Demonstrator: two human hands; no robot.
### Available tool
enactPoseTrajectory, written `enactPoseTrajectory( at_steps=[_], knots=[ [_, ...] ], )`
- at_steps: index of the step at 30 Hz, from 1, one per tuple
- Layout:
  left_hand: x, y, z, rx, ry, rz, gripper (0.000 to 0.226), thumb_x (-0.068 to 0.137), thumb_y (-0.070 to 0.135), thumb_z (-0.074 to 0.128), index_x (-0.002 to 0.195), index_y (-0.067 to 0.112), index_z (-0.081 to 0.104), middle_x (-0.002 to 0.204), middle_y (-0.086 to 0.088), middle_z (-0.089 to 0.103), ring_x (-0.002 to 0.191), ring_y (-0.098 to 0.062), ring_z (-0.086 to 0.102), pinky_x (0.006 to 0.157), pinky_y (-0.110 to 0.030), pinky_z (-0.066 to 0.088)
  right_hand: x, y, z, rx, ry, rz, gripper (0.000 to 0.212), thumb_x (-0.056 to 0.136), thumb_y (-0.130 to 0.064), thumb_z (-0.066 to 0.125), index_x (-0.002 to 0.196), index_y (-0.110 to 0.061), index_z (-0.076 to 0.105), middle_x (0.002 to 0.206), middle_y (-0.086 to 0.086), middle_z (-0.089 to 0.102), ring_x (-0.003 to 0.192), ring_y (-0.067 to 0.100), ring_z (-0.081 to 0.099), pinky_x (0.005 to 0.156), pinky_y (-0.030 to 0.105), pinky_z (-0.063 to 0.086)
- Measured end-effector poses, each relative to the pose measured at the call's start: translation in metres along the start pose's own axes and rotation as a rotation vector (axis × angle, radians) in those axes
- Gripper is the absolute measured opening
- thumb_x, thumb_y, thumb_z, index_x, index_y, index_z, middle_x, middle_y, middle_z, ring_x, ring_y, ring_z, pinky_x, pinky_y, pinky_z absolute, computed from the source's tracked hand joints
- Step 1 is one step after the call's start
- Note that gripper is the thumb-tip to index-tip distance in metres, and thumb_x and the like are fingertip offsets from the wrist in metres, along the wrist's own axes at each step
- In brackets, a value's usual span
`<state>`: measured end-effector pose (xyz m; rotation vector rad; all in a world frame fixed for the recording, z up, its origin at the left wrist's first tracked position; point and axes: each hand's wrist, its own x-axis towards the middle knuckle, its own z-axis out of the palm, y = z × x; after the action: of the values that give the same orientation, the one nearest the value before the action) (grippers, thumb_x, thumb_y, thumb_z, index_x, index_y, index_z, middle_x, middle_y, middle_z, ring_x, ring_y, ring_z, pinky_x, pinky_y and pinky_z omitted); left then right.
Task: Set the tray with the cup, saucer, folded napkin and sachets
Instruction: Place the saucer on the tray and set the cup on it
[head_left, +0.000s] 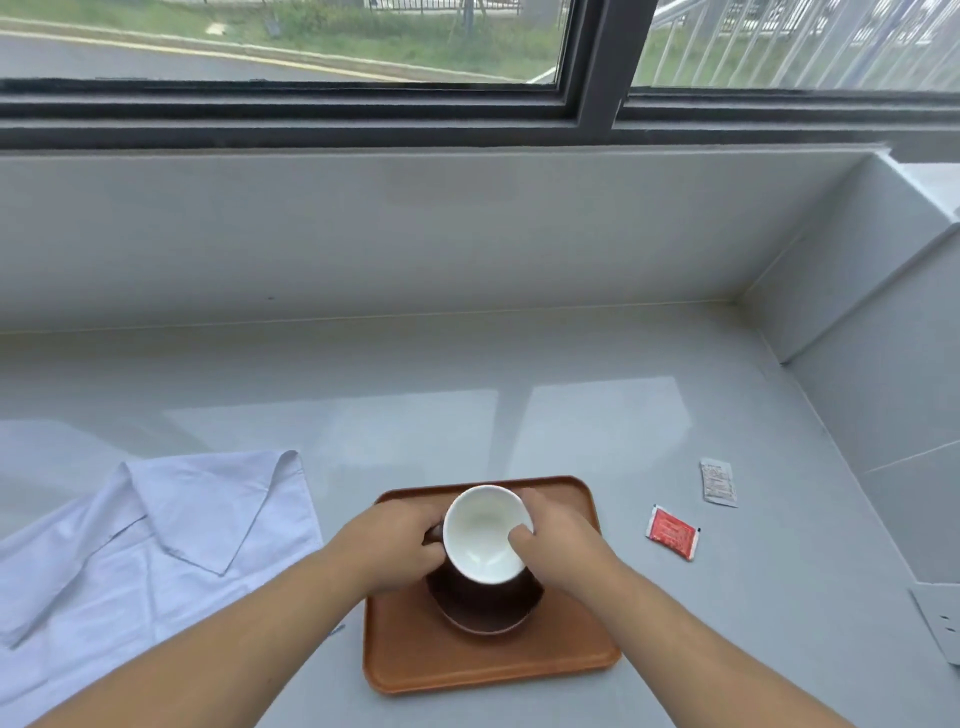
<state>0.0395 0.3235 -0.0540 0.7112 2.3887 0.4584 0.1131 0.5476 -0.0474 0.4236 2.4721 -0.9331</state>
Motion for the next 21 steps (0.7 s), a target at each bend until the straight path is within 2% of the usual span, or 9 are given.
enactPoseTrajectory(
  at_steps=[2, 3, 7, 12, 21],
  knots=[
    [-0.006, -0.003, 0.011, 0.002, -0.016, -0.03, 0.012, 0.08, 0.034, 0.051, 0.075, 0.023, 0.051, 0.068, 0.009, 0.056, 0.065, -0.012, 0.053, 0.054, -0.031, 0.038, -0.007, 0.003, 0.008, -0.017, -0.01, -0.001, 0.033, 0.088, -0.03, 0.046, 0.121, -0.03, 0.053, 0.083, -0.009, 0.061, 0.072, 0.013, 0.059, 0.055, 0.03, 0.045],
    [-0.009, -0.004, 0.016, 0.006, -0.026, -0.056, 0.015, 0.082, 0.035, 0.052, 0.073, 0.023, 0.051, 0.067, 0.009, 0.056, 0.064, -0.012, 0.051, 0.054, -0.031, 0.037, -0.009, 0.004, 0.01, -0.026, -0.011, 0.0, 0.031, 0.088, -0.03, 0.046, 0.118, -0.03, 0.053, 0.081, -0.008, 0.061, 0.071, 0.013, 0.059, 0.054, 0.032, 0.046],
    [-0.015, -0.007, 0.029, -0.019, -0.036, -0.076, 0.02, 0.083, 0.037, 0.052, 0.068, 0.025, 0.047, 0.069, 0.008, 0.057, 0.061, -0.01, 0.049, 0.054, -0.031, 0.036, -0.018, 0.009, 0.017, -0.037, -0.013, 0.013, 0.027, 0.088, -0.029, 0.045, 0.114, -0.027, 0.053, 0.088, -0.002, 0.066, 0.075, 0.018, 0.063, 0.063, 0.037, 0.053],
    [-0.017, -0.007, 0.034, -0.03, -0.037, -0.084, 0.019, 0.082, 0.038, 0.05, 0.068, 0.025, 0.046, 0.071, 0.008, 0.058, 0.061, -0.011, 0.05, 0.053, -0.031, 0.036, -0.019, 0.011, 0.022, -0.042, 0.0, 0.013, 0.03, 0.087, -0.029, 0.044, 0.115, -0.029, 0.054, 0.086, -0.005, 0.064, 0.069, 0.014, 0.062, 0.058, 0.033, 0.051],
    [-0.014, -0.005, 0.039, -0.038, -0.003, -0.106, 0.018, 0.081, 0.039, 0.05, 0.069, 0.026, 0.046, 0.073, 0.007, 0.06, 0.064, -0.011, 0.052, 0.053, -0.031, 0.037, -0.017, 0.015, 0.021, -0.045, 0.013, 0.019, 0.029, 0.089, -0.029, 0.044, 0.116, -0.028, 0.054, 0.087, -0.005, 0.064, 0.072, 0.015, 0.062, 0.061, 0.036, 0.055]
  ],
)
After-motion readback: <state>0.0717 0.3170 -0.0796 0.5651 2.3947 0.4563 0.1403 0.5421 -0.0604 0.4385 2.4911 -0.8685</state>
